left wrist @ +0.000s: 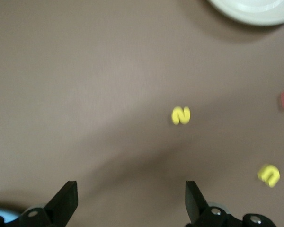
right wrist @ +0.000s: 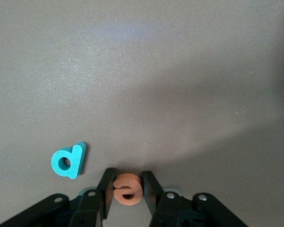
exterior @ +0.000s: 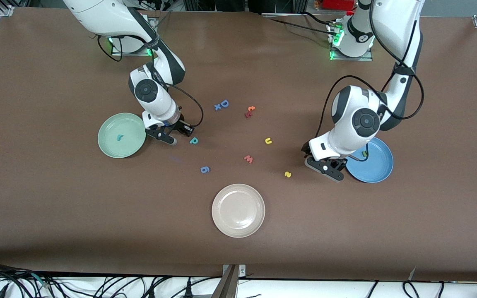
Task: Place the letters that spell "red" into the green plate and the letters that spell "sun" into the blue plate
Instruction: 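Carry the orange e over the green plate while the left gripper reaches yellow 2, then release the orange e into the green plate while the left gripper grasps yellow 2, then reach the right gripper to the blue d while the left gripper carries yellow 2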
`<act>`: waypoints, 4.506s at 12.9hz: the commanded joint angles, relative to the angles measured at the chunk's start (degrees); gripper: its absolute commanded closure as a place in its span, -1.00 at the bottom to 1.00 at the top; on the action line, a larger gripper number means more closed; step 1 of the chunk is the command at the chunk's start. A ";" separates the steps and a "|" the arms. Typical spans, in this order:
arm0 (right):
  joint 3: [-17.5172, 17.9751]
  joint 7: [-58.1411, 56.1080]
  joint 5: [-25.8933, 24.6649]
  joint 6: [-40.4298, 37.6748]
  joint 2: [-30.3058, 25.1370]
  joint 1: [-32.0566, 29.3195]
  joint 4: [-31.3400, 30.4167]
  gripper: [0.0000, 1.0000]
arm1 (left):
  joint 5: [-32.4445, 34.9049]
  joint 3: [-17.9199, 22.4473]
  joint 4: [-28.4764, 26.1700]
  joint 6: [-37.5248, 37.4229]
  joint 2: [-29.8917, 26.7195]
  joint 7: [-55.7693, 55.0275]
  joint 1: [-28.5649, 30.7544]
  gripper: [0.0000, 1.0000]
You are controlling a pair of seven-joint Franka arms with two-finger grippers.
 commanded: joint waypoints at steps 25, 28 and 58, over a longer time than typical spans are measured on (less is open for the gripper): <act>-19.04 -46.18 4.64 -41.06 -3.46 -2.61 9.85 -1.00 | -4.20 7.48 14.64 3.41 19.56 -12.04 -11.76 -0.99; -15.71 -38.73 7.36 -43.10 -4.60 -2.08 12.86 -1.00 | -4.20 7.48 14.64 3.41 19.92 -11.95 -11.76 -0.90; -4.54 5.41 5.79 -3.47 5.51 6.44 10.23 0.23 | -16.68 26.72 3.58 -19.44 10.61 32.33 -9.65 1.00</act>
